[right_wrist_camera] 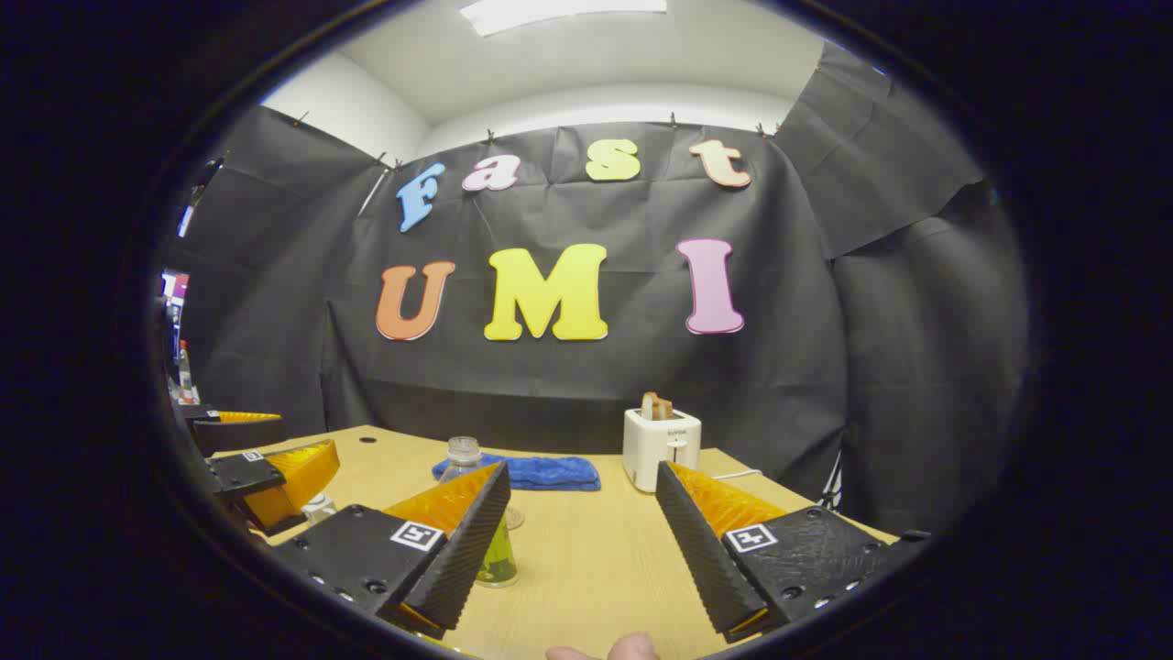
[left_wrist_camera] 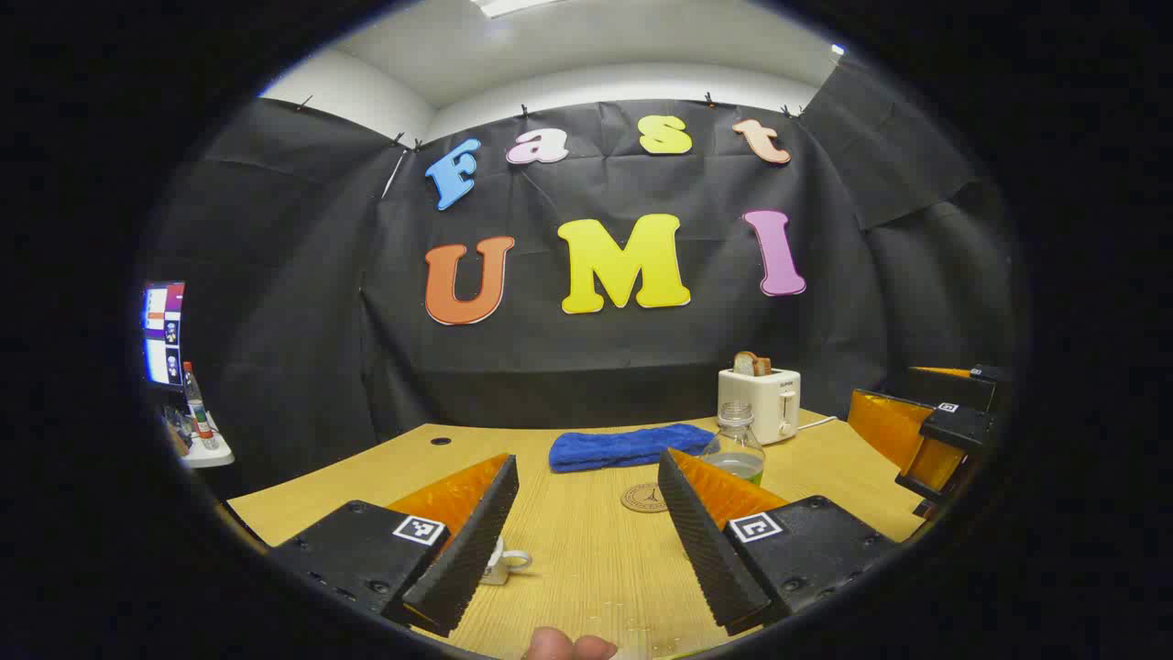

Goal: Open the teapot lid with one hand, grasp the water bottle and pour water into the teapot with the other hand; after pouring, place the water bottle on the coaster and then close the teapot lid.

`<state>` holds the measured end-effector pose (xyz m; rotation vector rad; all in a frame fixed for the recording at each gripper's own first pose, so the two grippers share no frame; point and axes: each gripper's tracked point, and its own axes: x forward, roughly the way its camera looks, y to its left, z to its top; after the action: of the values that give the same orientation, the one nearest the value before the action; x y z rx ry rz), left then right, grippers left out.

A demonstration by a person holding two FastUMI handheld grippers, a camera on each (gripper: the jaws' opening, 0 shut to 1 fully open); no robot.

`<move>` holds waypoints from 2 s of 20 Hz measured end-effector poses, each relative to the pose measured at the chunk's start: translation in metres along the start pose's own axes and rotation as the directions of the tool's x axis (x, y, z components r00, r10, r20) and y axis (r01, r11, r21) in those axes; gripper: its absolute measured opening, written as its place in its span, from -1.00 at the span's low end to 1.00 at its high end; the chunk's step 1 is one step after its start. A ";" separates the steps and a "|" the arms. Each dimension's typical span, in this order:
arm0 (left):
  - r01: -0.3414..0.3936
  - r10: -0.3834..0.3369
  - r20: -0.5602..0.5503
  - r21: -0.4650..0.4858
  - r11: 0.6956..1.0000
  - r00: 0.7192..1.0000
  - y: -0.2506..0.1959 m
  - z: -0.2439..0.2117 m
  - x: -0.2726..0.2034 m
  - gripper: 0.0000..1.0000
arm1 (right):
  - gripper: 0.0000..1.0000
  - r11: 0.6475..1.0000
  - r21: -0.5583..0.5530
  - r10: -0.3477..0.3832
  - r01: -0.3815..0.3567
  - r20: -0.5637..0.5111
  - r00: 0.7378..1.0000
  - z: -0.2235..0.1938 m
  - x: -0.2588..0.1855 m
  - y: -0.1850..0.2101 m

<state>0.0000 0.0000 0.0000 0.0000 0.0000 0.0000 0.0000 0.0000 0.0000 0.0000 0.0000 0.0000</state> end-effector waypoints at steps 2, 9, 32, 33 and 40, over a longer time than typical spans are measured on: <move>0.005 -0.005 -0.009 0.003 1.000 1.000 0.002 -0.004 0.001 0.93 | 0.91 1.000 -0.003 -0.001 0.001 0.002 1.000 0.000 0.001 0.002; -0.003 0.003 -0.017 -0.004 1.000 1.000 0.009 -0.006 0.004 0.93 | 0.91 1.000 -0.026 -0.003 0.003 -0.010 1.000 -0.003 0.005 0.005; -0.048 0.048 -0.012 0.007 0.999 0.999 0.033 -0.014 -0.009 0.98 | 0.92 0.999 -0.032 0.032 -0.032 -0.010 0.999 -0.012 0.001 -0.003; -0.063 0.063 -0.024 0.009 0.998 0.998 0.041 -0.020 -0.011 0.98 | 0.91 0.999 -0.026 0.030 -0.030 -0.013 0.999 -0.015 0.001 -0.004; -0.123 0.124 -0.123 0.018 0.992 0.985 0.080 -0.066 -0.009 0.98 | 0.96 0.999 -0.012 0.034 -0.035 -0.067 0.997 -0.041 0.009 -0.006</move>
<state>-0.0089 0.0801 -0.0661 0.0100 0.1244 0.1241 0.0086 -0.0060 -0.0406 -0.0128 0.0668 0.0348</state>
